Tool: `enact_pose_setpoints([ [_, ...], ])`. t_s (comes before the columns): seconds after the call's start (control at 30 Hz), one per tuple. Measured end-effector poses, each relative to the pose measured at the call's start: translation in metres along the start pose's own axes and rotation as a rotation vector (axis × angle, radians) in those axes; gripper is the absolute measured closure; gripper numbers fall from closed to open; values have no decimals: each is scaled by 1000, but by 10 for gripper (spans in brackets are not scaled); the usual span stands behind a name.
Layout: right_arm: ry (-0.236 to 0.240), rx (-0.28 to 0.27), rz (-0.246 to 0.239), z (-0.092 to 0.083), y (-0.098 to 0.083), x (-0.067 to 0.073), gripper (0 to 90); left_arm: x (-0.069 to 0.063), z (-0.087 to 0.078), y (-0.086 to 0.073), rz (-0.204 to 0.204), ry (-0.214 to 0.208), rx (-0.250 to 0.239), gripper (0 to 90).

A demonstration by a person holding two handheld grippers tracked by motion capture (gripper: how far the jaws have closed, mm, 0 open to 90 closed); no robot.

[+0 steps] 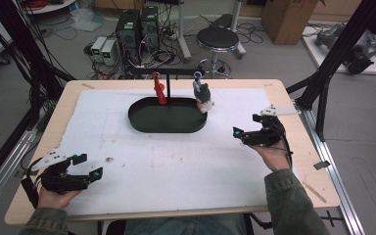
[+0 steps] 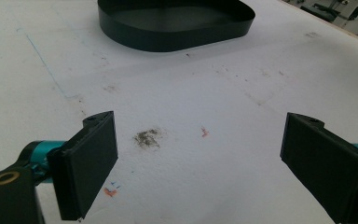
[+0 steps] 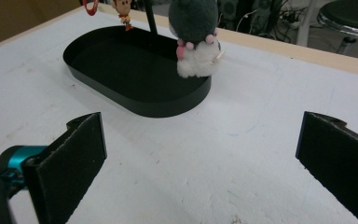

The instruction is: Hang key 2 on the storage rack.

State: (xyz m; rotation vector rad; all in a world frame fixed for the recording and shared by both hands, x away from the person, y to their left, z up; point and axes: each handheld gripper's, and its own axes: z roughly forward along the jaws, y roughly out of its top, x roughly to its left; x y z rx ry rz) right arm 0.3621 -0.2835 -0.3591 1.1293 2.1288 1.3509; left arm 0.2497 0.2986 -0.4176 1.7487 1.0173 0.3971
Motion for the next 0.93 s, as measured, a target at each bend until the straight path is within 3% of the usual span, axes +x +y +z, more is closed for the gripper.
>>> enact_pose_setpoints([
  [0.27, 27, 8, 29, 3, -30, -2, 8, -1, 3, -1, 10, -3, 22, 113],
  [0.4, 70, -7, 46, 0, -39, -3, 8, 0, 2, -2, 7, -2, 24, 113],
  [0.57, 51, -39, 21, -5, -50, -3, 8, 0, 4, -3, 8, 0, 38, 113],
  [0.73, 27, -85, 41, -6, -61, -5, 8, 0, 7, -5, 14, 8, 70, 113],
  [0.93, 17, -114, 54, -10, -61, -9, 8, 0, 10, -5, 22, 20, 94, 113],
])
